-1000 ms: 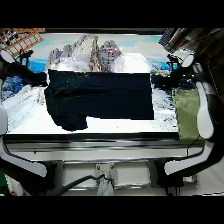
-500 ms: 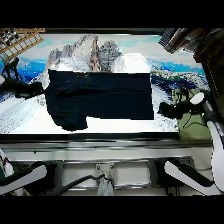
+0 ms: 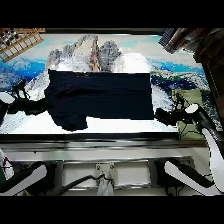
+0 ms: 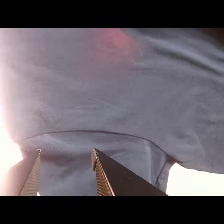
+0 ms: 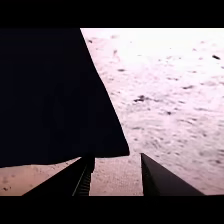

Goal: Fold the clothes and pants, and hang the long-sleeved shirts on hangers.

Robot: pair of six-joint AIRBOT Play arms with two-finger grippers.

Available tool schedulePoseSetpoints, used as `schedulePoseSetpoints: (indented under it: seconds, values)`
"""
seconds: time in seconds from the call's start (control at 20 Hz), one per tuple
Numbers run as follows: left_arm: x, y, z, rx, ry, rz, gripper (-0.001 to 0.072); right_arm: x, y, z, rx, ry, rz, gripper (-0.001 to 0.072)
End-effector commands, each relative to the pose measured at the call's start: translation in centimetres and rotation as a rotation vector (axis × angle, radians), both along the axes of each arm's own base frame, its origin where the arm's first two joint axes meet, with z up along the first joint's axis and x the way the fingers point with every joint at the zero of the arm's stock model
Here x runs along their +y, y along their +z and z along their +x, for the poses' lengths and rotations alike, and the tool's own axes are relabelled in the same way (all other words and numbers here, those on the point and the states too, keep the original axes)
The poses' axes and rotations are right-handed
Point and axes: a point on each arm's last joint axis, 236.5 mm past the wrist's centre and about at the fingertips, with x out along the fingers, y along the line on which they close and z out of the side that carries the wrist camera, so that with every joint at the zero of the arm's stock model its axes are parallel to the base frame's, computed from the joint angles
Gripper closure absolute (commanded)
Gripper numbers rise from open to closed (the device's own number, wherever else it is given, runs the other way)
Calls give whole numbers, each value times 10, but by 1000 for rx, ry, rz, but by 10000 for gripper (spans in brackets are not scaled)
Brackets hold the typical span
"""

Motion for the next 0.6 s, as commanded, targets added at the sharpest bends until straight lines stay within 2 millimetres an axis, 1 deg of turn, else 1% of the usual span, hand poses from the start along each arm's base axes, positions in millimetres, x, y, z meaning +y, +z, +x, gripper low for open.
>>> schedulePoseSetpoints:
  seconds: [0.0,0.15,0.3,0.35,0.4,0.45,0.5,0.55]
  values:
    - [1,-3,1,-11,18,-4,362,7,-5,5,-7,-15,42,307]
    - [1,-3,3,-18,23,-4,362,17,-6,14,-14,-50,103,307]
    - [3,-2,5,-28,28,2,361,31,-15,14,-4,-11,100,310]
    - [5,-2,6,-32,29,10,362,37,-18,15,-5,7,95,328]
    - [8,-3,5,-29,29,19,361,43,-20,16,-8,25,89,390]
    - [13,-4,4,-24,42,21,361,46,-20,18,-18,34,81,469]
    - [18,-4,2,-19,57,19,341,46,-20,20,-25,30,79,568]
    - [25,-5,0,-12,78,15,243,45,-20,21,-28,28,76,653]
